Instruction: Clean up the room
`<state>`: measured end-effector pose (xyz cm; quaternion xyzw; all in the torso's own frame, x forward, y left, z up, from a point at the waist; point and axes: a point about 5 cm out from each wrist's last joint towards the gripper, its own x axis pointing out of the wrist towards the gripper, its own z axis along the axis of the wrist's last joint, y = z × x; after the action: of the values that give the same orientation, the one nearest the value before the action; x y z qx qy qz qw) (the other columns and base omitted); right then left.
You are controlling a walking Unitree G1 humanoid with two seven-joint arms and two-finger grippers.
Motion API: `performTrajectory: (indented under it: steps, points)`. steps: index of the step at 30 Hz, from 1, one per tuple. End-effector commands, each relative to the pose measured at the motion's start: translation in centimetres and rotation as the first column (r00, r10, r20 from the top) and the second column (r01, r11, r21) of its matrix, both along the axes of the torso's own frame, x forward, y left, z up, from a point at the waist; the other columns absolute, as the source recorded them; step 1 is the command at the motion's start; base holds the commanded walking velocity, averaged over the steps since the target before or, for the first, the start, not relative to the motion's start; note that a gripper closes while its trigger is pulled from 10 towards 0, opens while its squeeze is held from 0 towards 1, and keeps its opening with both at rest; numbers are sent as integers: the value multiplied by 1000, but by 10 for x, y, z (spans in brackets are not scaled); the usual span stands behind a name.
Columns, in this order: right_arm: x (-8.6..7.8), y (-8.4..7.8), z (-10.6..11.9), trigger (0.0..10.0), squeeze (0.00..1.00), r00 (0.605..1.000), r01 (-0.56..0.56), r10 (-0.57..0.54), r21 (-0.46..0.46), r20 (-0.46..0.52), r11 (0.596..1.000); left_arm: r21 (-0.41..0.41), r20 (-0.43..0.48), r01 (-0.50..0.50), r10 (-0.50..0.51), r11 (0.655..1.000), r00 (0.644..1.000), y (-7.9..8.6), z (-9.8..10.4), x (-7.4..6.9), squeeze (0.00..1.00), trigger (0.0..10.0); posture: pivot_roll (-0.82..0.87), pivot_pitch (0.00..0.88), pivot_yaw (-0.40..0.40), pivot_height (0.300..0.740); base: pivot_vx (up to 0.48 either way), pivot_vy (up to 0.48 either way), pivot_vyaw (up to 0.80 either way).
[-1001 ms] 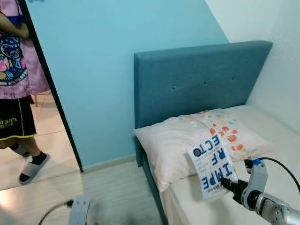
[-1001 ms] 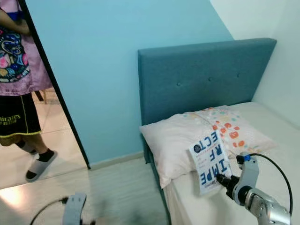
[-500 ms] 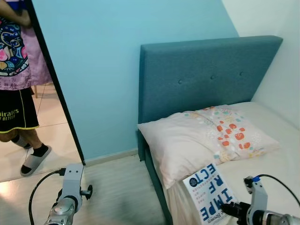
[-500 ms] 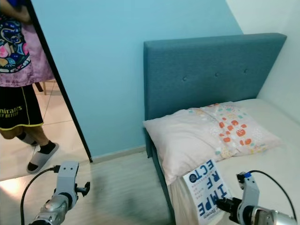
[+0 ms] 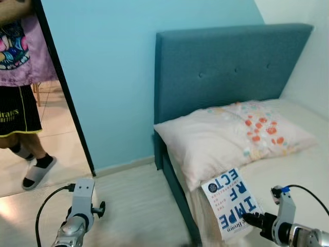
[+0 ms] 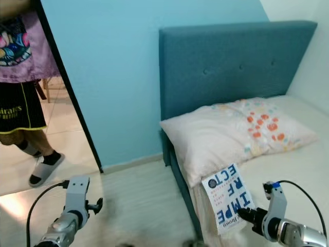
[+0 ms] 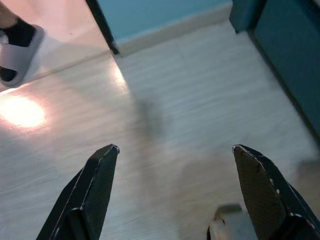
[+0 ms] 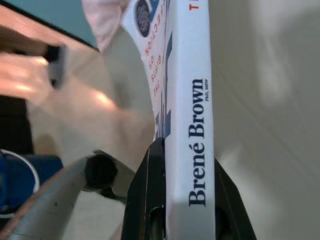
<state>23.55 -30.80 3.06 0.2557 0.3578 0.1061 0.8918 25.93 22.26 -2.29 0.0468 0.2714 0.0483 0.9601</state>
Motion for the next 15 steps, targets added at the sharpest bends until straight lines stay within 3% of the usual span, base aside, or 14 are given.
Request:
performTrajectory:
  steps: [1, 3, 5, 8, 10, 11, 12, 13, 14, 15]
  points:
    - [7, -3, 10, 10000, 0, 998, -23, 23, 5, 54, 1000, 2, 1, 18, -18, 1000, 1000, -2, -1, 0, 0, 10000, -41, 5, -12, 569, 0, 0, 0]
    - [7, -7, 10, 10000, 0, 999, -29, 29, -17, 37, 999, 5, 1, 21, -21, 1000, 1000, -1, 0, -1, 0, 10000, -41, 5, -12, 564, 0, 0, 0]
    - [5, -28, 13, 10000, 0, 1000, 16, -17, -143, -10, 990, 10, 4, 23, -23, 1000, 1000, 3, 0, -2, 0, 10000, -28, 19, -15, 544, 0, 0, 0]
    - [5, -32, 15, 10000, 0, 1000, 22, -25, -167, -17, 986, 12, 3, 23, -23, 1000, 1000, 4, 0, -2, 0, 10000, -28, 22, -14, 534, 0, 0, 0]
    - [7, -43, 21, 10000, 0, 999, 22, -31, -265, -29, 964, 15, 0, 27, -27, 1000, 1000, 5, -1, -4, 0, 10000, -27, 31, -11, 524, 0, 0, 0]
    - [7, -43, 21, 10000, 0, 999, 22, -31, -265, -29, 964, 15, 0, 27, -27, 1000, 1000, 5, -1, -4, 0, 10000, -27, 31, -11, 524, 0, 0, 0]
    - [10, -53, 28, 10000, 0, 999, -5, -11, -395, -39, 918, 17, -6, 34, -34, 999, 999, 5, -3, -7, 0, 10000, -25, 37, -10, 515, 0, 0, 0]
    - [10, -53, 28, 10000, 0, 999, -5, -11, -395, -39, 918, 17, -6, 34, -34, 999, 999, 5, -3, -7, 0, 10000, -25, 37, -10, 515, 0, 0, 0]
    - [13, -58, 33, 10000, 0, 998, -52, 29, -484, -55, 873, 17, -7, 40, -40, 999, 999, 4, -4, -8, 0, 10000, -23, 42, -9, 515, 0, 0, 0]
    - [14, -58, 34, 10000, 0, 998, -62, 38, -498, -59, 865, 17, -7, 41, -41, 999, 999, 4, -4, -8, 0, 10000, -23, 42, -9, 515, 0, 0, 0]
